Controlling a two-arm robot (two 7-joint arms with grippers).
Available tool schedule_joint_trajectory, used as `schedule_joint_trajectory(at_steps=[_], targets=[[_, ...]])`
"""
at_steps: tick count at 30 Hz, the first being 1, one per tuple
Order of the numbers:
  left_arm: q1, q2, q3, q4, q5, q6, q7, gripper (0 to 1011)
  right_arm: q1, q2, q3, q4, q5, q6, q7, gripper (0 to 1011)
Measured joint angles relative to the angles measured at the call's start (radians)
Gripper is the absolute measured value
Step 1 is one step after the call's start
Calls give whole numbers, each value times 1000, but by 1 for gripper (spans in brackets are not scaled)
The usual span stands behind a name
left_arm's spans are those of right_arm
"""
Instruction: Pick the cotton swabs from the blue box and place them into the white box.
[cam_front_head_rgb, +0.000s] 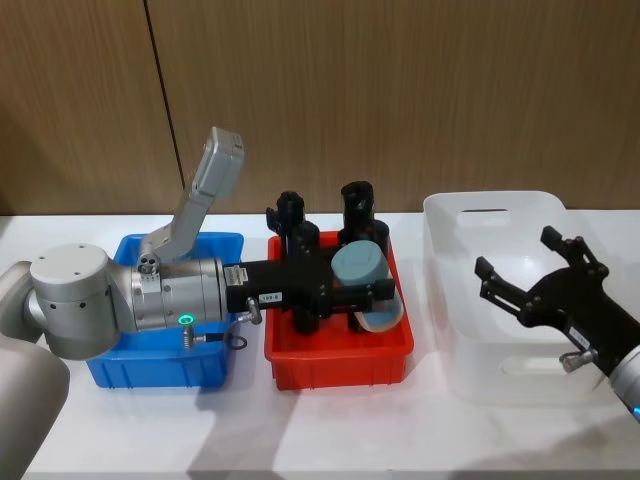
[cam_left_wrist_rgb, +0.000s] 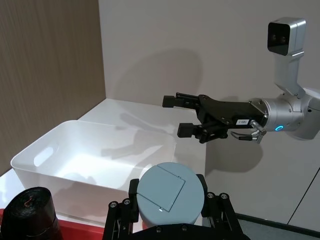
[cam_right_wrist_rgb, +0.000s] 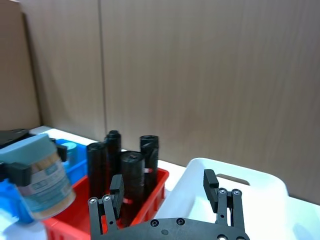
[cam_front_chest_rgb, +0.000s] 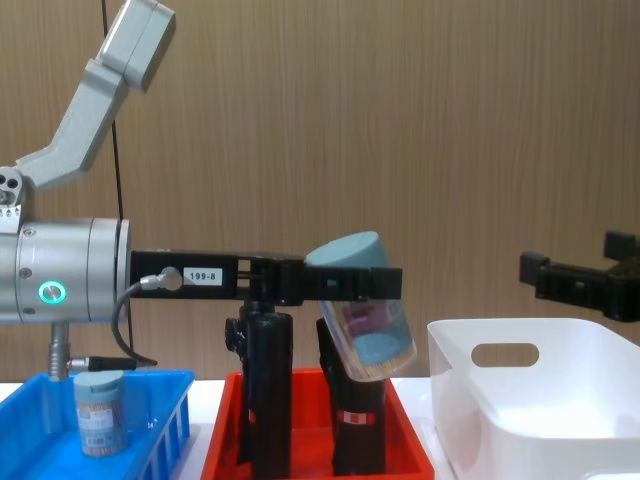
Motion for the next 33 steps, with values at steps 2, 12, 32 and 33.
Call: schedule_joint_trajectory(at_steps=[2,12,32,33], targets=[[0,0,0,0,0,0,0,670,4,8,3,-1,5,6,30,1002],[1,1,0,-2,0,0,1,670,32,46,16,-3,29,58,188,1002],[2,2,0,-3,0,0,1,670,129,109,20,22,16,260,479,1002],[2,2,0,-3,0,0,1,670,137,112,18,25,12,278,500,1002]])
